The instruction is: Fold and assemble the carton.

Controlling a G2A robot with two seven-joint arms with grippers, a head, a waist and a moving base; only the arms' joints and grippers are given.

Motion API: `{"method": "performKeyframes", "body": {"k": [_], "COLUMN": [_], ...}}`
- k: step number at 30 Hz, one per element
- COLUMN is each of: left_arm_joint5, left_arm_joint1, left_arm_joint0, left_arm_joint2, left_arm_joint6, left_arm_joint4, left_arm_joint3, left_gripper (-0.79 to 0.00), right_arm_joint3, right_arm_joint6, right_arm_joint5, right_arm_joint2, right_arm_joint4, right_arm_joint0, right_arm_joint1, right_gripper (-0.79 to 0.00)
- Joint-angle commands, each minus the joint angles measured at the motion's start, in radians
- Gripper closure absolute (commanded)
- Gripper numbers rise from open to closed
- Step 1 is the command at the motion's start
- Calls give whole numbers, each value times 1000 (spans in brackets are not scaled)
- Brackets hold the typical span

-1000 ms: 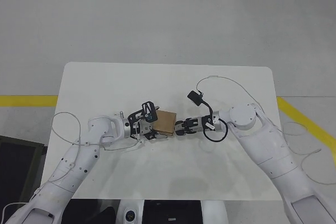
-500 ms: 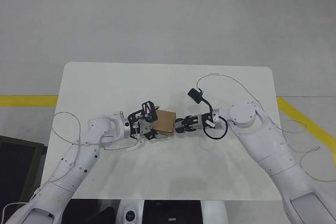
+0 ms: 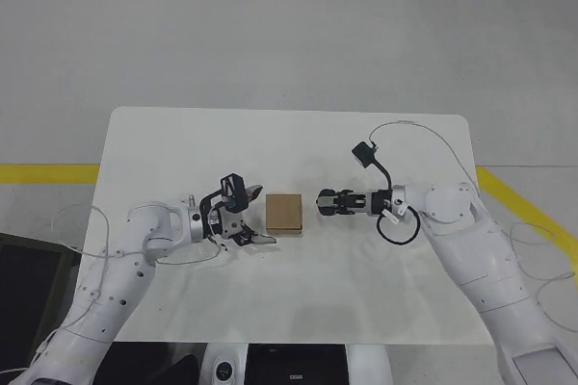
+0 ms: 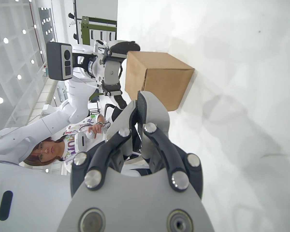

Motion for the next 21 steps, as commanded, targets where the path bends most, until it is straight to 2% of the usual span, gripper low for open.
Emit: {"method": "performKeyframes", "body": {"k": [1,2,3,7,10,16,21], "left_arm_joint5": [3,7,13,47,65,82,65], "left_arm_joint1": [7,10,12,18,20,21,22], "left_arm_joint0": [20,27,34,34,8,-92,-176], "left_arm_joint2": [-33,-47,-59,-94,-111,-132,-134], "left_arm_joint6": [-4,-6,-9,-31,-53,-88,-112], "left_arm_joint4": [-20,-29,-40,-77,-99,-142,-158], "left_arm_joint3": [-29,-40,-48,-52,-26,64,138], "left_gripper": [-785,-785,-785,-785,-785,-785,-785], "right_arm_joint3": [-2,-4,-6,-9,-11,-25,-67], "right_arm_joint6": [-17,-29,-41,-99,-153,-266,-356], "right_arm_joint5": [-50,-72,-93,-163,-225,-311,-332], "right_arm_joint2": [12,18,24,55,79,116,170], "right_arm_joint4": [-9,-18,-22,-47,-67,-185,-284], "right_arm_joint0": [-5,-6,-8,-13,-18,-16,-30], "right_arm_joint1": [3,4,5,11,15,23,34], "right_gripper": [-348,-585,-785,-785,-785,-785,-785]}}
